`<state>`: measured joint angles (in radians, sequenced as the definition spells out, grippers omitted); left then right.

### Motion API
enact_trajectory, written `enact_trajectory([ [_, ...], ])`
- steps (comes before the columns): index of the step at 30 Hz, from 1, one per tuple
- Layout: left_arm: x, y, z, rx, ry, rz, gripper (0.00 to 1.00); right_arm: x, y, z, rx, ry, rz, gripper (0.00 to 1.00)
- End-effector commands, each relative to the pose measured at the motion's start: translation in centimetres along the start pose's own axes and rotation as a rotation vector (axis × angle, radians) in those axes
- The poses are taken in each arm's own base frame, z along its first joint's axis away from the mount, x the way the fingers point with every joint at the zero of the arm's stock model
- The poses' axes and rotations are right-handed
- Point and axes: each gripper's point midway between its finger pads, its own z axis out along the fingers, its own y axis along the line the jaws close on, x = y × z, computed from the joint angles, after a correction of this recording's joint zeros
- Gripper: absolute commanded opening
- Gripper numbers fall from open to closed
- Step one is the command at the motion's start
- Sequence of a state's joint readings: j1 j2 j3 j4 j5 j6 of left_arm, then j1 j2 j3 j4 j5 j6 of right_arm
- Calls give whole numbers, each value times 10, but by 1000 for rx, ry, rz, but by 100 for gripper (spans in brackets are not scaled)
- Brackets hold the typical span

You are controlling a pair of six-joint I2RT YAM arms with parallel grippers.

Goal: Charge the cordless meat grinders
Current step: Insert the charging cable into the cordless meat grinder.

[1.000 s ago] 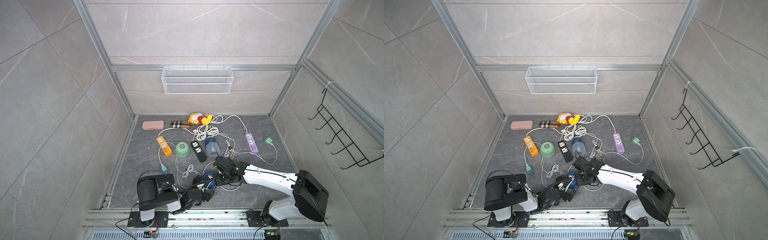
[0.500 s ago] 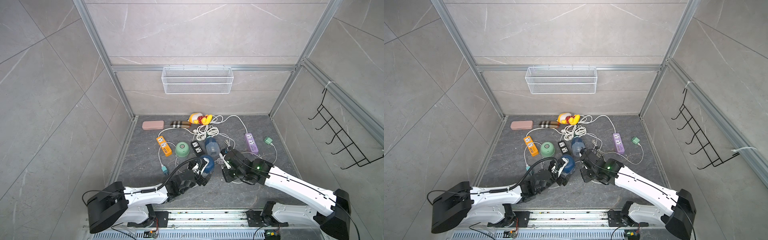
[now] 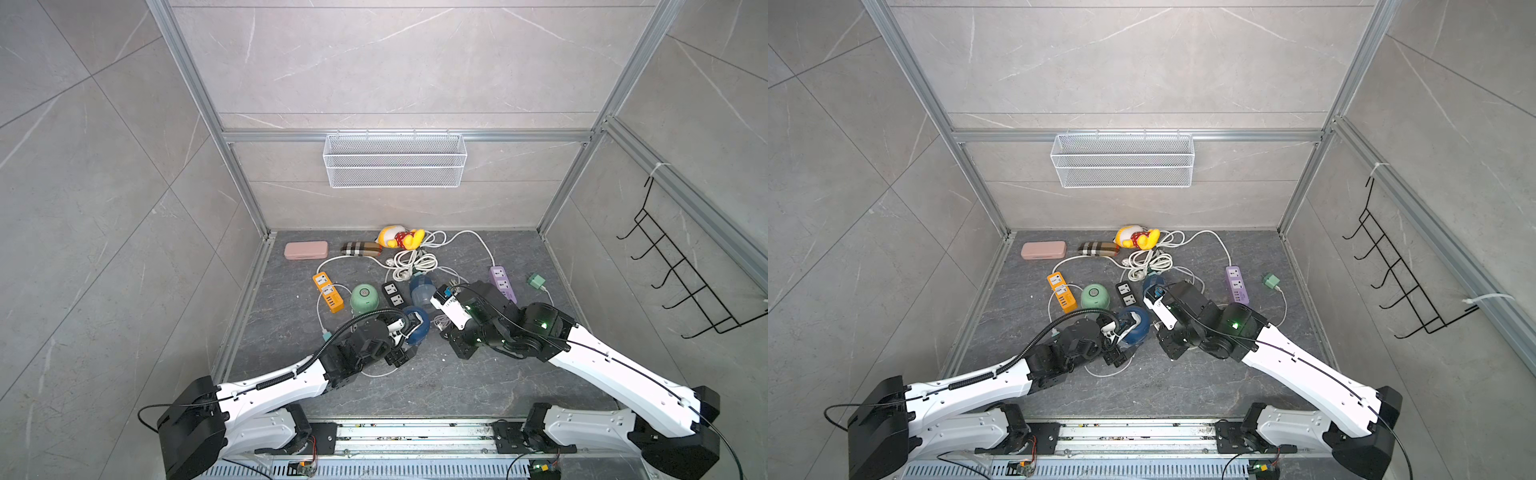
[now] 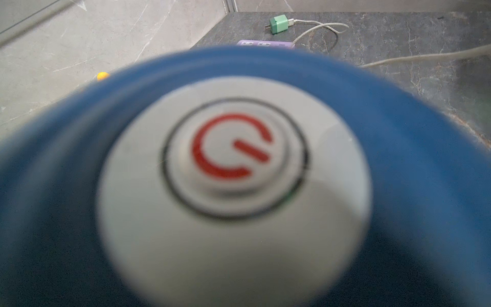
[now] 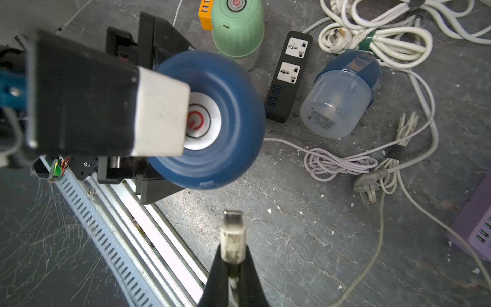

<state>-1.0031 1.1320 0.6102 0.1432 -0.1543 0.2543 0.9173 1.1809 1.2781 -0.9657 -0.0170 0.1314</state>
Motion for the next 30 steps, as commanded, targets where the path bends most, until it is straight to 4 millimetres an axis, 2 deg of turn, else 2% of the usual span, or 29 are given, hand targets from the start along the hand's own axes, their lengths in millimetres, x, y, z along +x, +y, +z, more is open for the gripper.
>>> enact_trajectory([
  [1,-42,14,-9,-38,-116,42,51,6,9,-3,-46,61,-58,0],
  [9,-48,15,-11,-34,-135,56,49,13,14,7,-70,137,-79,0],
  [30,-48,13,-14,-28,-141,54,49,11,15,20,-74,179,-84,0],
])
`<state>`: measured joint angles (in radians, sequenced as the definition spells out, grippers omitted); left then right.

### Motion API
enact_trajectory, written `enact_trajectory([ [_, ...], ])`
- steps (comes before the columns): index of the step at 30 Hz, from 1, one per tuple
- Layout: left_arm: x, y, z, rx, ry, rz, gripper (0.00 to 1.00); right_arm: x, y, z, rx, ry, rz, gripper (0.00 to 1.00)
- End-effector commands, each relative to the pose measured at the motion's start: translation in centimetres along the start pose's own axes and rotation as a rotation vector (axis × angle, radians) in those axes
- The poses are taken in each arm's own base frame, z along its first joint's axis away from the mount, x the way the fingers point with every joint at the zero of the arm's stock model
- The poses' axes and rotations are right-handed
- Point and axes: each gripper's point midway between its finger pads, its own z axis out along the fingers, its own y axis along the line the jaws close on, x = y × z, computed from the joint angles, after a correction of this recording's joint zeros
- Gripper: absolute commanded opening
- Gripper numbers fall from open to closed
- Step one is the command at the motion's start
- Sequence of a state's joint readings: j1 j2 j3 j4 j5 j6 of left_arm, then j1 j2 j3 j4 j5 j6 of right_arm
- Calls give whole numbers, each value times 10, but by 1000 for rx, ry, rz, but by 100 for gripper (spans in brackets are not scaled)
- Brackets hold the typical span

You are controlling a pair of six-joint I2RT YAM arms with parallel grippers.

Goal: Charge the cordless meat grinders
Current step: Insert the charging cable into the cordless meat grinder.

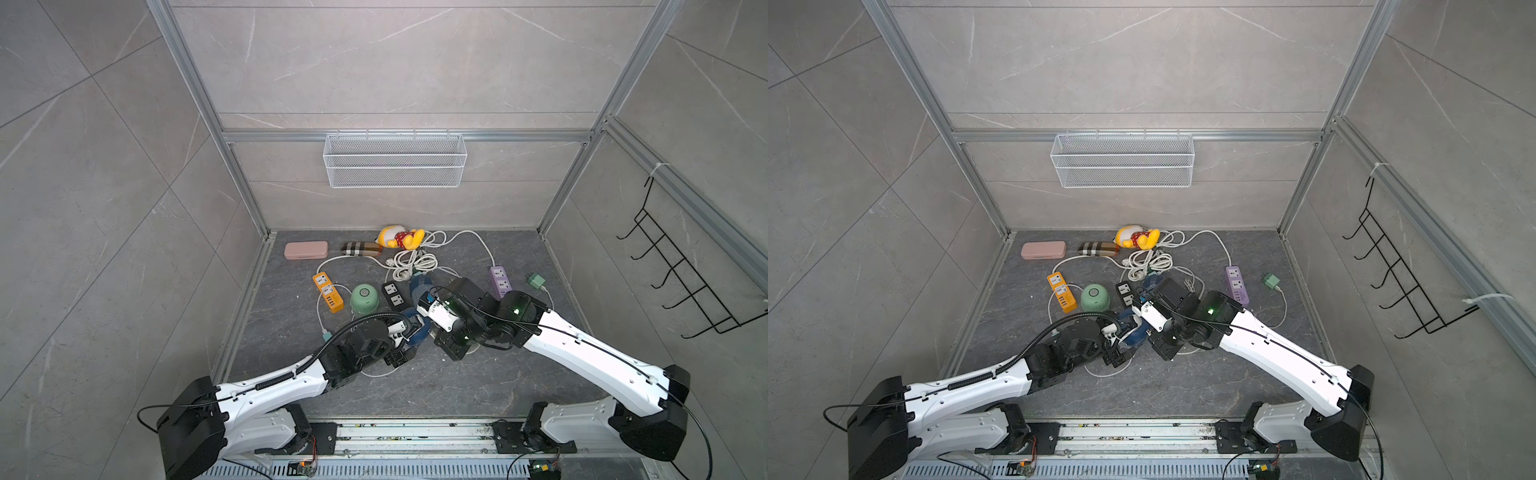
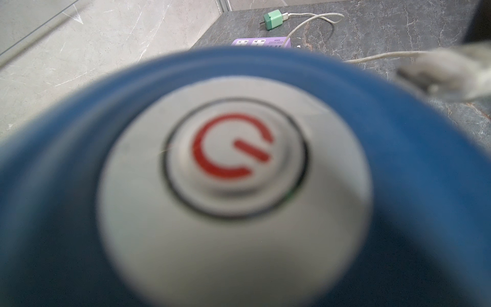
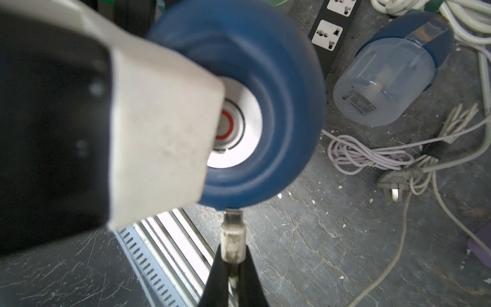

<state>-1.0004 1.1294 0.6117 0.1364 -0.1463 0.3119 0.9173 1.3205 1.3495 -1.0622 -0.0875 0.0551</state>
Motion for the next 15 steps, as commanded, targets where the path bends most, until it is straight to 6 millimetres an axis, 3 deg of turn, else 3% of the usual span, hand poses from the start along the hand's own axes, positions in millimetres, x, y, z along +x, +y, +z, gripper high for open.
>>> enact_trajectory([
  [1,-47,16,-14,-38,-140,-2,49,0,5,-4,-19,9,-18,0],
  [15,-48,22,-17,-72,-152,-10,49,4,8,-1,-38,17,-14,0],
])
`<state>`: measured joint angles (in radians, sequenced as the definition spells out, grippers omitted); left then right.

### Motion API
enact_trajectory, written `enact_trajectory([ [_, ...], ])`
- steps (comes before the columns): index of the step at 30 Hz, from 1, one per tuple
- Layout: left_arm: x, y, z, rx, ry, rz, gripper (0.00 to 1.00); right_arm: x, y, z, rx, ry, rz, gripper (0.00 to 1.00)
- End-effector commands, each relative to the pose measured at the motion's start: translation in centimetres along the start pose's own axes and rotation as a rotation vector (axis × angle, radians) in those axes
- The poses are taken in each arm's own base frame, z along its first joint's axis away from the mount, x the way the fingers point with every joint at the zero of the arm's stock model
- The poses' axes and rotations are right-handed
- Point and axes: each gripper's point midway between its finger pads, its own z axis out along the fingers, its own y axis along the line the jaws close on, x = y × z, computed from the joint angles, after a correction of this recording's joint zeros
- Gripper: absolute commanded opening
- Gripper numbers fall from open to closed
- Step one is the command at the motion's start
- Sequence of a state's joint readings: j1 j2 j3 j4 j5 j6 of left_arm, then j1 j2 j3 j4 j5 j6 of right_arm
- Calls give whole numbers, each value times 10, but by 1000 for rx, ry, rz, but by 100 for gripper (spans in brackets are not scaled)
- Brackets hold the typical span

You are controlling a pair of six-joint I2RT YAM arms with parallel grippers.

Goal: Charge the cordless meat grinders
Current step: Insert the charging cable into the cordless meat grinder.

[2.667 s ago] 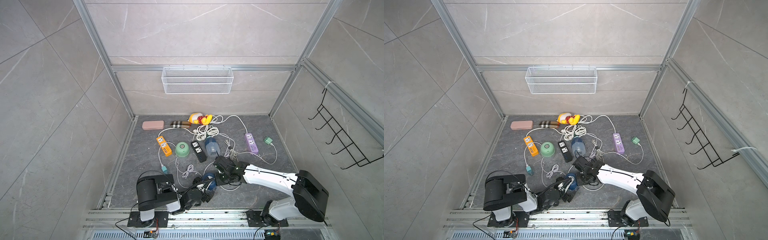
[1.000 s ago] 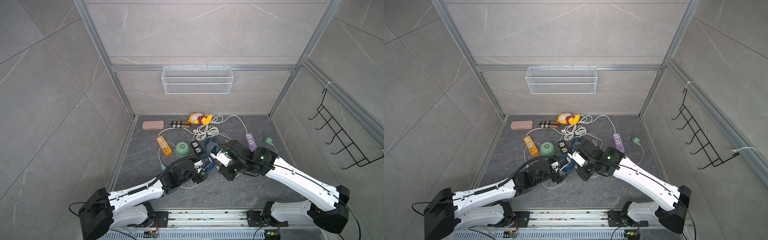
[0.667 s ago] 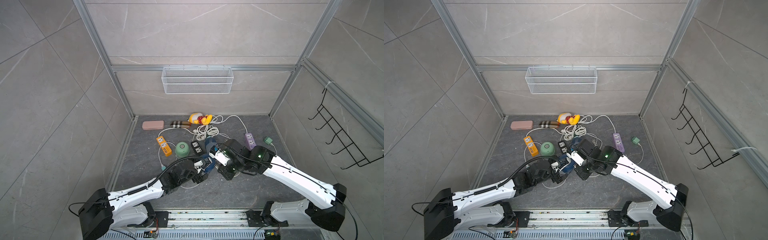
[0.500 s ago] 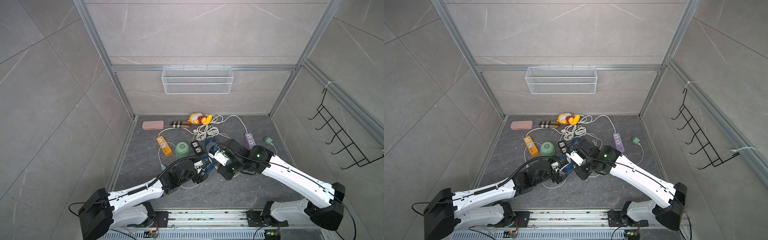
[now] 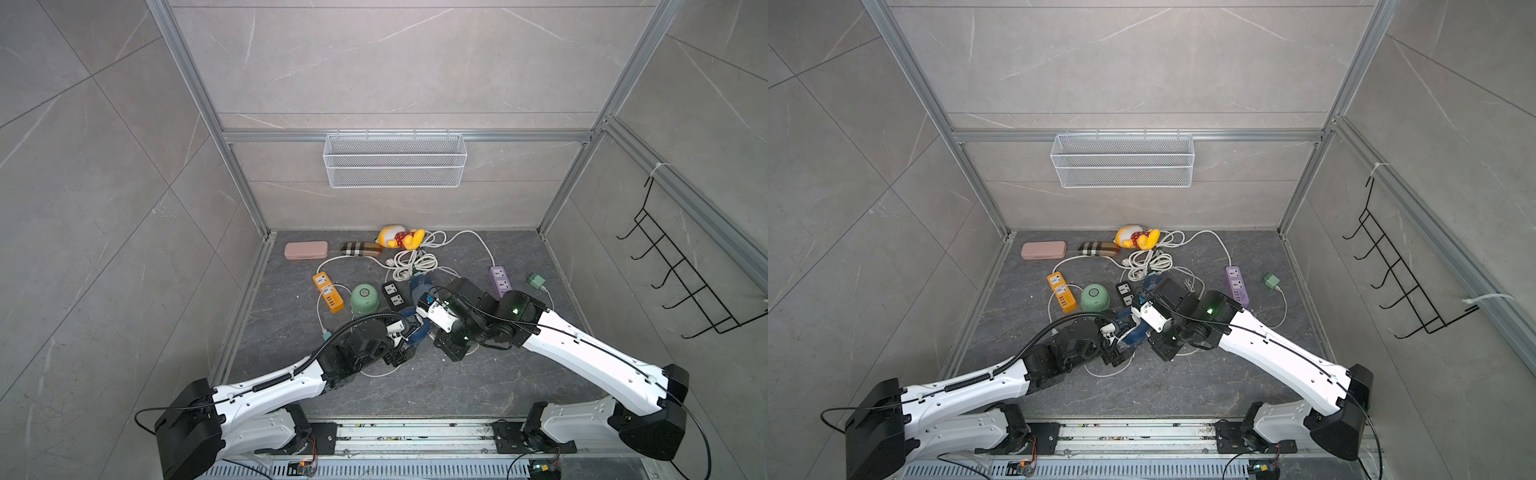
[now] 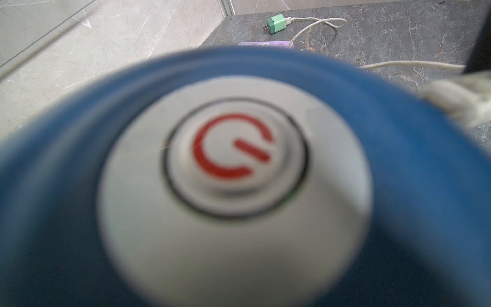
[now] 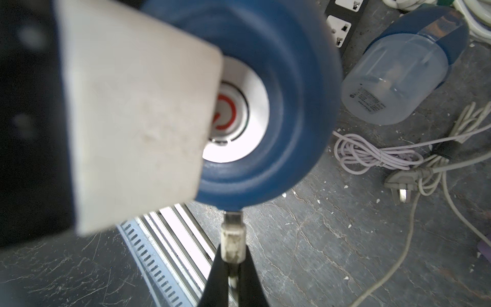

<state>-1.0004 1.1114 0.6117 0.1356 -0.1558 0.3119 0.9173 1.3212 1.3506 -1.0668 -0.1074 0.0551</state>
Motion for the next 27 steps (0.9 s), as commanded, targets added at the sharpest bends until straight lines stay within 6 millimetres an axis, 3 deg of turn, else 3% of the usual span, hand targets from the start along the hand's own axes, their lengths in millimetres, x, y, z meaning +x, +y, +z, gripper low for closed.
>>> enact_trajectory([
  [1,-44,18,-11,-52,-136,-9,49,2,4,-1,-19,9,-12,0],
  [27,-33,-8,-1,37,-84,20,47,-9,2,-1,-2,-17,-15,0],
])
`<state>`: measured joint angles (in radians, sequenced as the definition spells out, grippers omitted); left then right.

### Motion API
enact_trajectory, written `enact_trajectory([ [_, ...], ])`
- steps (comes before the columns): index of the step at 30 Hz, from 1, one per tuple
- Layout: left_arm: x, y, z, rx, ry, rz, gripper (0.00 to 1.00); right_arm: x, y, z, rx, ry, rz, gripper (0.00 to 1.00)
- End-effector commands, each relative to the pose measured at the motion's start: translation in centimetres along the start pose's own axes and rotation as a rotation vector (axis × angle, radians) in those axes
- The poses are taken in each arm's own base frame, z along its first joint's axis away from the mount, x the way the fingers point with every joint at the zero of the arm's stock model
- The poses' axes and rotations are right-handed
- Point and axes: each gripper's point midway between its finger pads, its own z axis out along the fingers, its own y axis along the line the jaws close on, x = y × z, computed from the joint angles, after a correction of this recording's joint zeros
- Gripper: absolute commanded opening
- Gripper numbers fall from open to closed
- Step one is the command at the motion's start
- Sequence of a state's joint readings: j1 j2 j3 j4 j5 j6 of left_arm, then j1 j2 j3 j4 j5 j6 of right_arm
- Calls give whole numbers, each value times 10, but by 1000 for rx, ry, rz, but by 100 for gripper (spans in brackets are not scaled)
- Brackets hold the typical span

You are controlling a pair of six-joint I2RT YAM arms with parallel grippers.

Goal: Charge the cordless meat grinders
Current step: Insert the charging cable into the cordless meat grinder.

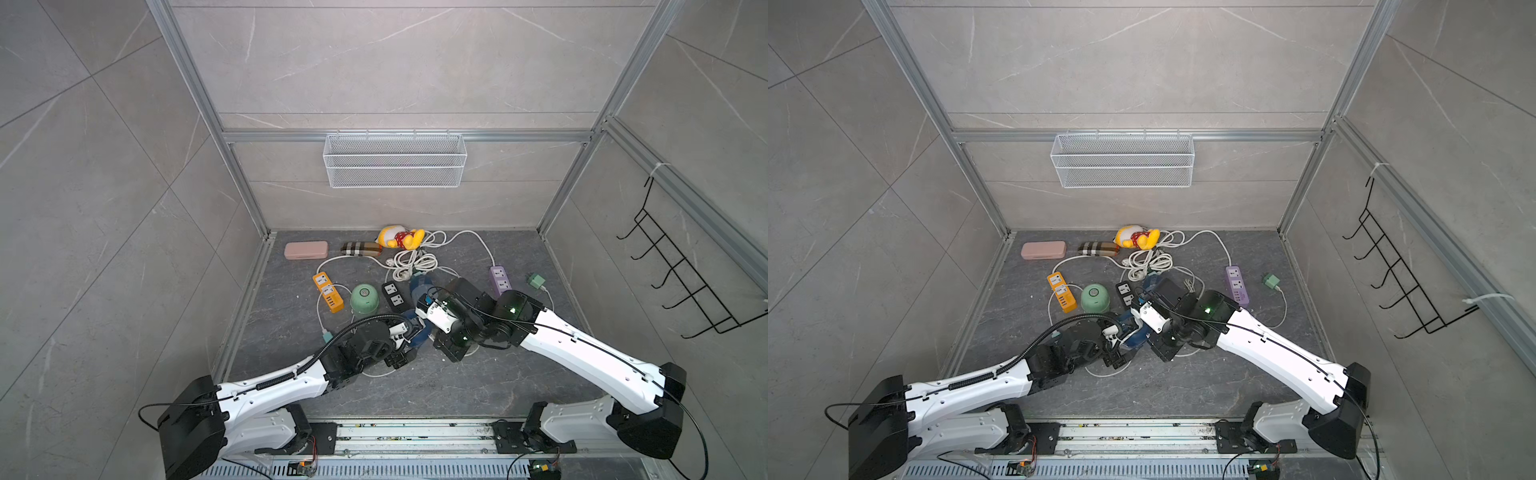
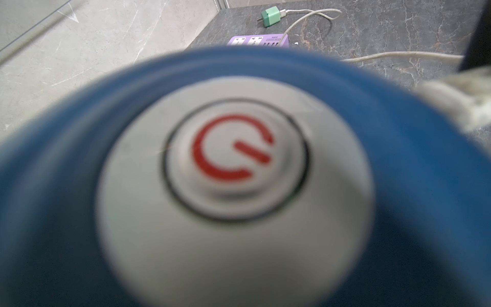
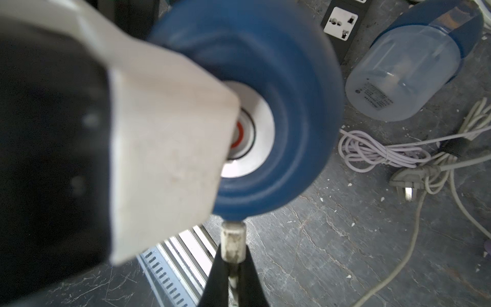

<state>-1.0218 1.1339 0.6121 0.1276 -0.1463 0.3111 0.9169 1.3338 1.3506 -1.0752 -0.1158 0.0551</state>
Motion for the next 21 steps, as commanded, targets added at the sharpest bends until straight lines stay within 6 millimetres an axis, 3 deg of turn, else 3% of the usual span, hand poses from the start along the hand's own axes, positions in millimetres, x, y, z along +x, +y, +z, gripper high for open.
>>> enact_trajectory([
  [1,-37,3,-6,2,-101,15,46,-12,1,-5,8,-45,-15,0],
  [9,-33,-15,-1,20,-77,74,44,-34,6,-7,-46,-107,10,0],
  [21,-31,-40,0,60,-74,95,41,-65,-5,-13,-100,-204,72,0],
])
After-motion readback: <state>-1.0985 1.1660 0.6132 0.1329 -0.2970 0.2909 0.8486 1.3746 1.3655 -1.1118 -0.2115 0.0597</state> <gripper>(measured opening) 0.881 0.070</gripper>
